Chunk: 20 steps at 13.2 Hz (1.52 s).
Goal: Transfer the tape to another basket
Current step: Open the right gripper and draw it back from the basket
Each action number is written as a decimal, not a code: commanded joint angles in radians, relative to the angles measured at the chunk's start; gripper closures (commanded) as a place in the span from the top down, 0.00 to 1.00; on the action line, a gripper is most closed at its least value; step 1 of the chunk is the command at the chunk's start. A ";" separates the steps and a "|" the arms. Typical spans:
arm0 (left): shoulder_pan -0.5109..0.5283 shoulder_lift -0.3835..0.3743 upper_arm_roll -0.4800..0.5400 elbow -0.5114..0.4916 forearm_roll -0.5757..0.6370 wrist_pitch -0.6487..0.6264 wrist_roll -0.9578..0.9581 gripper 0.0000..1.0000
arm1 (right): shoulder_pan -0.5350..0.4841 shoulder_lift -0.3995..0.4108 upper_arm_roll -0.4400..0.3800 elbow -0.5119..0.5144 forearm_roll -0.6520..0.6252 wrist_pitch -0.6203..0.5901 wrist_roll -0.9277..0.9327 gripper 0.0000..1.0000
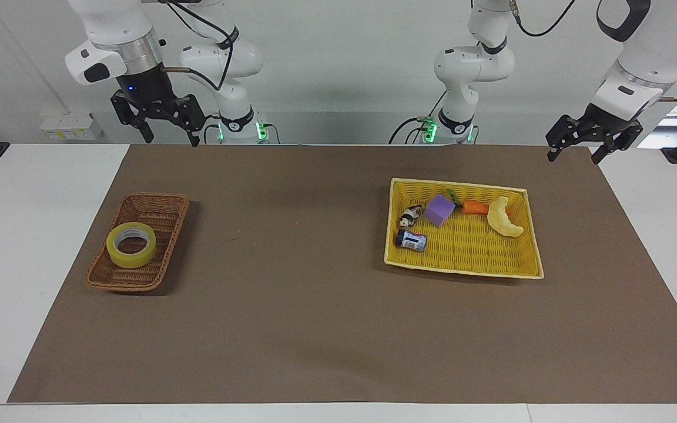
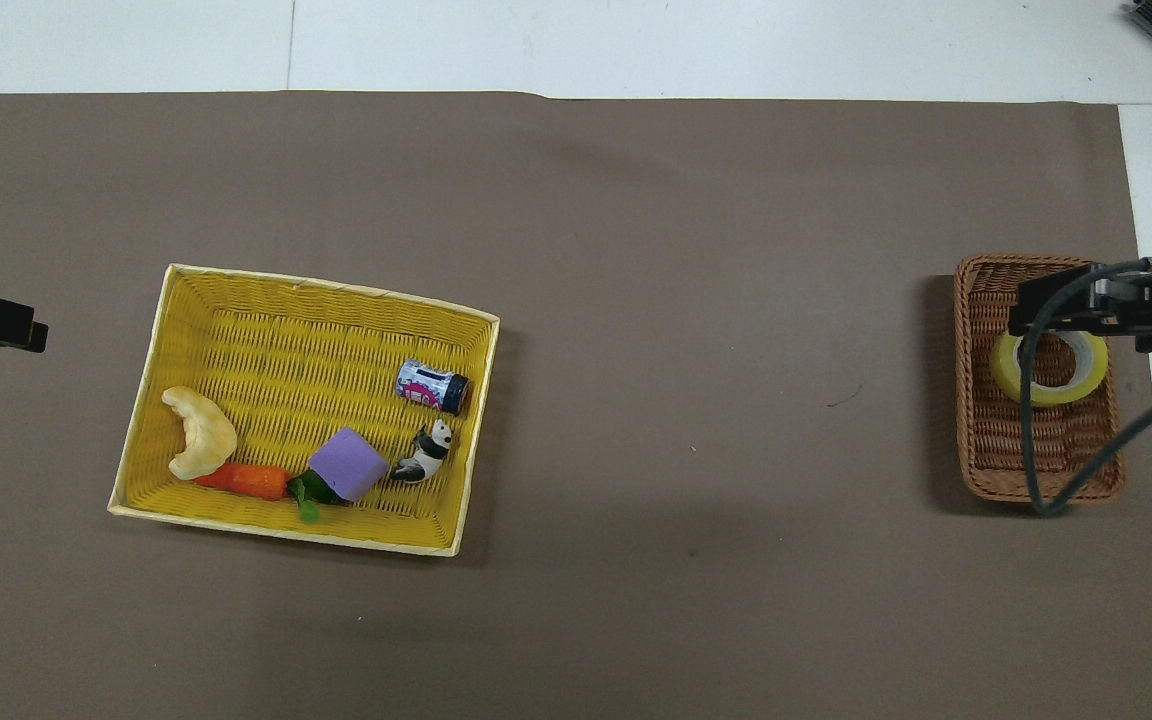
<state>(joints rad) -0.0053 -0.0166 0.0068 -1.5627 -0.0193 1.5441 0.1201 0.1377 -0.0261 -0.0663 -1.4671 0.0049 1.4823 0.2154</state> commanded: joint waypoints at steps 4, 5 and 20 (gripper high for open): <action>-0.001 -0.003 0.001 0.012 0.019 -0.015 0.013 1.00 | -0.018 -0.054 -0.004 -0.050 0.017 -0.047 0.009 1.00; -0.001 -0.003 0.001 0.010 0.019 -0.015 0.013 1.00 | -0.018 -0.057 -0.006 -0.055 0.009 -0.043 -0.001 1.00; -0.001 -0.003 0.001 0.012 0.019 -0.015 0.013 1.00 | -0.035 -0.075 -0.021 -0.033 -0.017 -0.070 -0.100 1.00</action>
<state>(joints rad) -0.0053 -0.0166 0.0068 -1.5627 -0.0193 1.5440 0.1203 0.1200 -0.0849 -0.0878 -1.4895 -0.0433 1.4241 0.1403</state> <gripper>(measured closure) 0.000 0.000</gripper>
